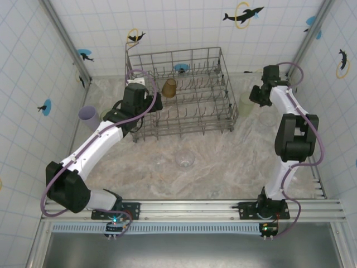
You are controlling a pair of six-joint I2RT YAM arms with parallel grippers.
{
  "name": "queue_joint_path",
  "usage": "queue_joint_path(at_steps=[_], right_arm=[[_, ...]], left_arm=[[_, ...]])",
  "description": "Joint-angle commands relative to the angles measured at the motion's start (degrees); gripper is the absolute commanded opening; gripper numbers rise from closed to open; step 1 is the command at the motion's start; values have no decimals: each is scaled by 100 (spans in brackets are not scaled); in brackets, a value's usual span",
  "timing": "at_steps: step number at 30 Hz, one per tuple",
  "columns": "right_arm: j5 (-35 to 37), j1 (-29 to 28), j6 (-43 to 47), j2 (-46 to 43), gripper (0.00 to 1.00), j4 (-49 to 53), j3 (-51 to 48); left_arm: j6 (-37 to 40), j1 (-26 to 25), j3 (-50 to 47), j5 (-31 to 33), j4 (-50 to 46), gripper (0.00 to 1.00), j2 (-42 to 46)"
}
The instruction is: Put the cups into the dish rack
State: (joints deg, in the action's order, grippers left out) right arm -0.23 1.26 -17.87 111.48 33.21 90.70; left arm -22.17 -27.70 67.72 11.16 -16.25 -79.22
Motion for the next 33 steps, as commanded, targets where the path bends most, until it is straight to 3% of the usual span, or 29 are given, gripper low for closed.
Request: queue_joint_path(at_steps=[1,9,11,33], right_arm=[[-45,59,12,91,15,91,264],[-193,90,-74,154,0,98,256],[-377,103,-77,122,0,115,331],[228,125,-177,-376,0,568,1162]], left_arm=[[-59,-7,-72,102,-39,97,135],[-68,-7,-66,73,-69,97,121],[-68,-7,-57,82,-80,97,134],[-48,-7,-90,97,-115,98,175]])
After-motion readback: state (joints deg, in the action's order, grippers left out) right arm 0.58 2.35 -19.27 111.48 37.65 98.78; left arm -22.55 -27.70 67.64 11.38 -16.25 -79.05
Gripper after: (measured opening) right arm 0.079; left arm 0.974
